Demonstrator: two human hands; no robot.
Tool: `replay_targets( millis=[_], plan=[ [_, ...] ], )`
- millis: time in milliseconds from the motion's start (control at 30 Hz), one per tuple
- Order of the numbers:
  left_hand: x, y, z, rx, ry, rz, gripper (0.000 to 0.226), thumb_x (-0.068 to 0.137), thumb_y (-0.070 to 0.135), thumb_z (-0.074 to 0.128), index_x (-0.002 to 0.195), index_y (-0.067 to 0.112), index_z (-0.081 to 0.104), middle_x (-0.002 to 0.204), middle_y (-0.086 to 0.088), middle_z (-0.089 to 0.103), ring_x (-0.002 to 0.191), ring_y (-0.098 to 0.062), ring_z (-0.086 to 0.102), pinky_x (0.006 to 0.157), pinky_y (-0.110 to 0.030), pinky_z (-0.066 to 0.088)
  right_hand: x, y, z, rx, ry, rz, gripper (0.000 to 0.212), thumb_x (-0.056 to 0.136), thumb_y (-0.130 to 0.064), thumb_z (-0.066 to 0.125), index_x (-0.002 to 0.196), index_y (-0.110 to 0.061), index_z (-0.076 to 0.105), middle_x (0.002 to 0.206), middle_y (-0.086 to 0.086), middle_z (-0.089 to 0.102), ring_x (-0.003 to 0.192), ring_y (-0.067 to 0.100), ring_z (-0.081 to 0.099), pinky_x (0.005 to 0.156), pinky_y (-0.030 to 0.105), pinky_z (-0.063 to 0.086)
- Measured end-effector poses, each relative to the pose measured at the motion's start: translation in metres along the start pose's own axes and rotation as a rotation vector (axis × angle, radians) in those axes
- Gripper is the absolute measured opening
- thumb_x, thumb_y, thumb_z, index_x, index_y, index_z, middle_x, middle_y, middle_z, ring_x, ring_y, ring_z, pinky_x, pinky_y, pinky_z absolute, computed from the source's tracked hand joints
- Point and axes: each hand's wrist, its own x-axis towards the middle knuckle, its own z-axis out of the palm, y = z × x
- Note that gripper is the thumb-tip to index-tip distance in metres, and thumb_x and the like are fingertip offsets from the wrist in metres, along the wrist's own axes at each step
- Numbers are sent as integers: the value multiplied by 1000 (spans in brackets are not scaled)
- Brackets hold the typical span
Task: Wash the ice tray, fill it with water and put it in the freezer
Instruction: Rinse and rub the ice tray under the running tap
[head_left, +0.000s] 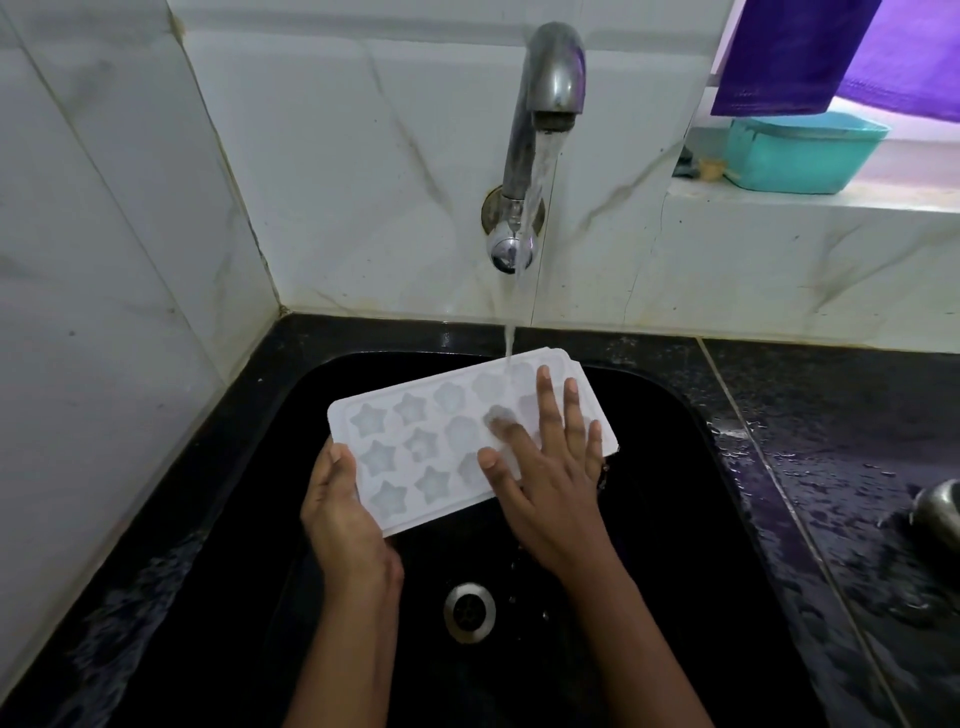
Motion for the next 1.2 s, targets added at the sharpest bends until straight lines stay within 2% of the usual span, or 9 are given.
replay_targets(
  millis=[167,333,467,533,667,833,900,1033,1200],
  plan=[
    [-8,-3,7,17,-46,-18,26,100,21,48,117,11,66,109,-8,72,97,-23,70,75,-36,59,-1,0,1,-13,75,93,65,88,-69,13,117,-30,56,158,-9,-11,142,7,-24,114,38,-17],
    [-5,0,4,7,-15,16,21,101,21,48,106,20,68,98,1,74,87,-15,72,60,-25,57,1,0,1,110,-65,33,72,83,-74,15,131,-31,49,155,-14,-20,139,4,-31,113,35,-20],
    [-3,0,4,31,-18,25,23,100,22,49,114,16,67,106,-3,72,94,-18,71,68,-29,58,1,5,2,145,-25,84,62,87,-69,15,117,-31,54,156,-14,-8,141,2,-23,119,42,-1],
    [-6,-1,6,30,-32,23,27,100,22,49,119,12,65,110,-6,71,98,-21,70,77,-35,59,-3,3,5,96,-13,90,66,88,-70,13,127,-32,49,156,-12,-14,142,5,-24,118,39,-6],
    [-3,3,4,3,-26,36,21,101,20,47,104,18,68,92,2,74,84,-14,72,61,-25,58,-3,-3,5,58,-102,5,75,85,-72,10,145,-32,33,155,-10,-25,139,6,-32,111,30,-23],
    [-3,2,3,27,-36,40,22,101,21,48,110,14,67,101,-2,73,90,-18,71,68,-30,59,1,2,2,190,-7,98,72,86,-74,10,124,-32,55,157,-13,-7,142,1,-19,118,37,-1],
    [-4,1,4,30,-39,40,27,101,22,48,118,11,65,108,-6,72,96,-21,71,76,-34,59,-2,-2,6,122,-27,69,76,85,-74,7,136,-31,44,157,-11,-14,142,4,-24,116,32,-10],
    [2,6,1,14,13,60,23,101,20,48,115,14,65,103,-2,72,92,-18,70,68,-27,60,-2,-5,8,134,-189,-35,80,84,-74,13,150,-29,22,155,-11,-25,138,3,-32,114,33,-17],
    [5,9,-1,4,17,70,20,101,21,48,111,18,65,96,4,70,80,-8,70,57,-20,55,0,3,-5,381,-61,46,56,90,-65,31,120,-29,61,155,-20,10,143,-5,-4,107,14,8]
  ],
)
